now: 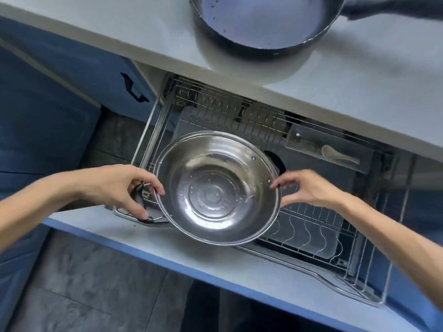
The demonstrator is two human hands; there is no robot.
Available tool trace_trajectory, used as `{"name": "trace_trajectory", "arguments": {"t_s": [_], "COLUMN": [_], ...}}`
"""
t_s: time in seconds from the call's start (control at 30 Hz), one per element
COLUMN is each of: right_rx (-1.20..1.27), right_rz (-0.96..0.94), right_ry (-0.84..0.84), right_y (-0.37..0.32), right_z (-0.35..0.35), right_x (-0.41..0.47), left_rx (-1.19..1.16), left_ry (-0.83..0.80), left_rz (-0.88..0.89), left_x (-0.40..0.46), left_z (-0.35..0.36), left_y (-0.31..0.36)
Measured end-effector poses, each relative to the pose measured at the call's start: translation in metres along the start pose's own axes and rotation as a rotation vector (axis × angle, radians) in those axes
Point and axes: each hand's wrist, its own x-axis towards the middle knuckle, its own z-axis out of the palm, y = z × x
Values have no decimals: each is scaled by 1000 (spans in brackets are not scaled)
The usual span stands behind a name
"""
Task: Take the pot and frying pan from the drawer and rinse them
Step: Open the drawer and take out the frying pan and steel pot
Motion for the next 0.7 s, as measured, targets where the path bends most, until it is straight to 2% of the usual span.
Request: {"name": "trace_trajectory", "arguments": {"t_s": [0.1, 0.2, 0.4, 0.5, 0.7], "right_rx": [59, 93, -4, -86, -55], "right_rz": [-22, -85, -98, -62, 70], "right_ry": [109, 253, 538, 689, 821], "right_y": [-10, -20, -26, -15, 41], "right_z": [-1, -9, -64, -112, -194], "right_x": [-70, -138, -268, -331, -386], "left_rx": [-22, 12, 107, 237, 394], "left_ry": [-41, -2, 7, 74, 230], "left_rz": [46, 165, 418, 523, 655], "left_x": [-35, -65, -97, -87, -5], "left_z": [-17, -28, -36, -44, -59], "left_y": [38, 78, 183, 261, 399]}}
